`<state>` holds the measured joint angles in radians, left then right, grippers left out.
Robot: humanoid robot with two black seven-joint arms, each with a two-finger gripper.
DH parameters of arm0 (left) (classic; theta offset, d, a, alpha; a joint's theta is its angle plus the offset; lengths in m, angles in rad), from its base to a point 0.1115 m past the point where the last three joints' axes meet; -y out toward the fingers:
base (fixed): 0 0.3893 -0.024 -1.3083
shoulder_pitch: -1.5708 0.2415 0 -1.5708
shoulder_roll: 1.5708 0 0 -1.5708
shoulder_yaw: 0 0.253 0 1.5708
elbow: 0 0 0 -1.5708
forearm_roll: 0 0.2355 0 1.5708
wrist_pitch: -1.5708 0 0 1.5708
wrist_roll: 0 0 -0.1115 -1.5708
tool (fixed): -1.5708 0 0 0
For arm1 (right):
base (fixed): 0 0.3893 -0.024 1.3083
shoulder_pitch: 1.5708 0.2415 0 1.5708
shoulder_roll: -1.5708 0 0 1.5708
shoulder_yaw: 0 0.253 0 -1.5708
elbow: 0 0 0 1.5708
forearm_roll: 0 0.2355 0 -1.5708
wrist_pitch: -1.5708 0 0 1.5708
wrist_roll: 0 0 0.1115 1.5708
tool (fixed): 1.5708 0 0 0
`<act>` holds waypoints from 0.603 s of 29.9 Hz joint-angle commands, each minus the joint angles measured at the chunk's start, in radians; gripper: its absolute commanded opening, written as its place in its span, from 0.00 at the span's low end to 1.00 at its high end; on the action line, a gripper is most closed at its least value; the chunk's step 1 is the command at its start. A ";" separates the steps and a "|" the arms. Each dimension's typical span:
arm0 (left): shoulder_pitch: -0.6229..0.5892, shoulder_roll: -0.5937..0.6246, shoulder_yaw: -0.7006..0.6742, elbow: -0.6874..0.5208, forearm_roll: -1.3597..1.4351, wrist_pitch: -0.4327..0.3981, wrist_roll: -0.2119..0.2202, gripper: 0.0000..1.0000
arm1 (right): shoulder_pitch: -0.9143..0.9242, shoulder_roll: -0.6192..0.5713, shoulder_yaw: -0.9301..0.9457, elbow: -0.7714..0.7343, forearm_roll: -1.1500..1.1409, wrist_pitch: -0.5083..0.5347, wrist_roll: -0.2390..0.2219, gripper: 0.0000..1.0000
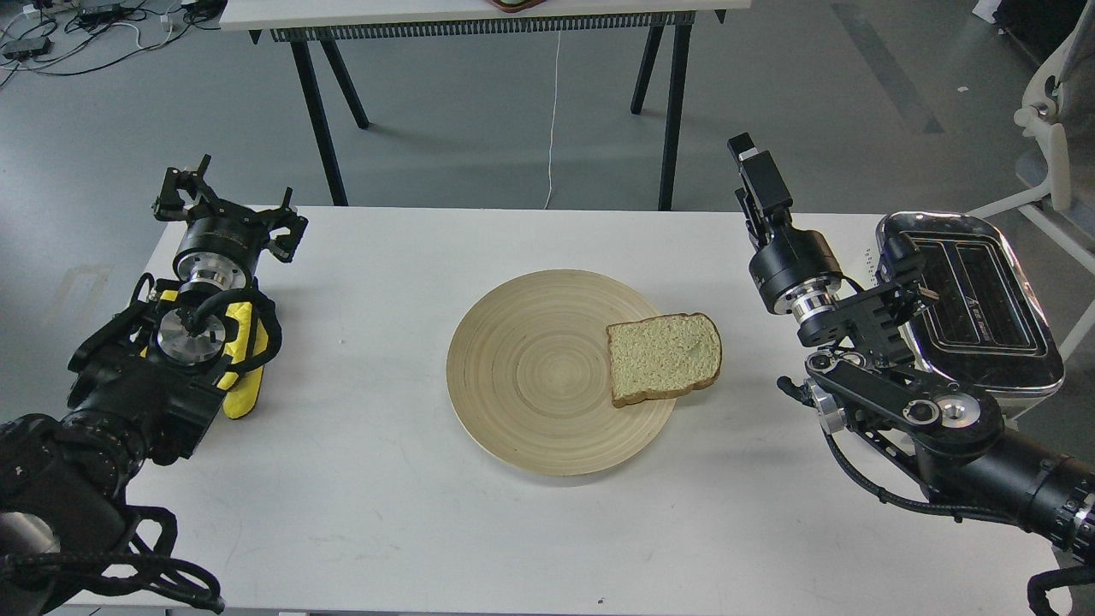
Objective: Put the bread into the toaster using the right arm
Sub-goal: 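Rotate the right gripper and move it toward the bread slice on the plate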
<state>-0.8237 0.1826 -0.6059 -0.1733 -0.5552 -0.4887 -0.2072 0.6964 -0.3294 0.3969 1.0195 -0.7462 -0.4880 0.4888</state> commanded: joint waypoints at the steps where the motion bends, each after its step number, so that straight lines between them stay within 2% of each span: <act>1: 0.000 0.000 0.000 0.000 0.000 0.000 0.000 1.00 | -0.006 -0.043 -0.090 0.005 -0.013 -0.001 0.000 0.98; 7: -0.002 0.000 0.000 0.000 0.000 0.000 0.000 1.00 | -0.021 -0.080 -0.144 0.004 -0.013 -0.001 0.000 0.98; 18: -0.002 0.000 0.000 0.000 0.000 0.000 0.000 1.00 | -0.115 -0.079 -0.147 -0.013 -0.013 -0.001 0.000 0.98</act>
<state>-0.8247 0.1825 -0.6059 -0.1733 -0.5553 -0.4887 -0.2071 0.6015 -0.4081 0.2510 1.0113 -0.7594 -0.4888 0.4888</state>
